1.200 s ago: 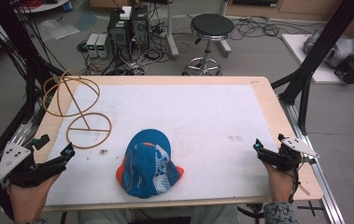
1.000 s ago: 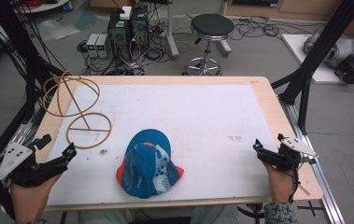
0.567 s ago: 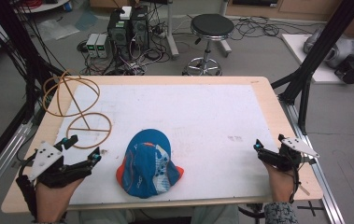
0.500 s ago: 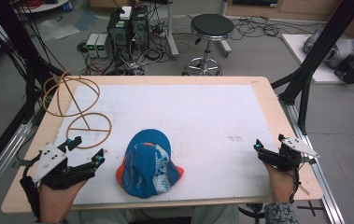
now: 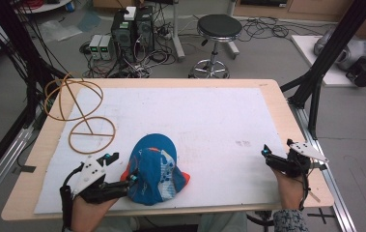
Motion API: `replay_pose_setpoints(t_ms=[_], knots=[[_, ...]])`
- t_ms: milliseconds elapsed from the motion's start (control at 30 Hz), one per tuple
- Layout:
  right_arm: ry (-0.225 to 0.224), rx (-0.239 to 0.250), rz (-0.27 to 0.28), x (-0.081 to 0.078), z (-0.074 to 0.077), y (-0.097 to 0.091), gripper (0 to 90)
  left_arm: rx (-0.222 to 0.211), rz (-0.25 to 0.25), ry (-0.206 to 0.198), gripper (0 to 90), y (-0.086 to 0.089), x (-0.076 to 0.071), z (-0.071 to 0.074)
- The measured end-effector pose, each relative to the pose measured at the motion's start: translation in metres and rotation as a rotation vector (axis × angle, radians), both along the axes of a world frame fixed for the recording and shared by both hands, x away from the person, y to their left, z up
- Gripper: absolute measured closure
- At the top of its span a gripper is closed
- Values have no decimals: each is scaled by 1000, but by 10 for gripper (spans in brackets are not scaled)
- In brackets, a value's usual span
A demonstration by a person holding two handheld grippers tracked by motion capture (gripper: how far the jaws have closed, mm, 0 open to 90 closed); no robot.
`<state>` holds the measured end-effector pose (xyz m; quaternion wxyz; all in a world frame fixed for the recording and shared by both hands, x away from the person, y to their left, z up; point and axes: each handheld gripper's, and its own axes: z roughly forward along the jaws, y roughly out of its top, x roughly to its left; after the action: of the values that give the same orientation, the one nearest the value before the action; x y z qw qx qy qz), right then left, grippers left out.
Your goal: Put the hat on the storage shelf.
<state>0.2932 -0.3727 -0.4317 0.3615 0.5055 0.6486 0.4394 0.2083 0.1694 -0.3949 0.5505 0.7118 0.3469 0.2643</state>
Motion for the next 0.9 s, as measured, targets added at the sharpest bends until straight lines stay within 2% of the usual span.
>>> replay_pose_setpoints(t_ms=[200,367,567,733,900], knots=[[2,-1,3,0,0,0,80,-17,-52,29,214,-13,1,-11],[6,-5,4,1,0,0,80,-30,-71,35,215,-19,1,-15],[3,-15,6,1,0,1,79,-32,-92,67,225,-29,2,-24],[7,-15,4,1,0,1,79,-37,-86,67,275,-29,2,-24],[5,-16,4,1,0,2,80,-34,-79,69,372,-29,3,-25]])
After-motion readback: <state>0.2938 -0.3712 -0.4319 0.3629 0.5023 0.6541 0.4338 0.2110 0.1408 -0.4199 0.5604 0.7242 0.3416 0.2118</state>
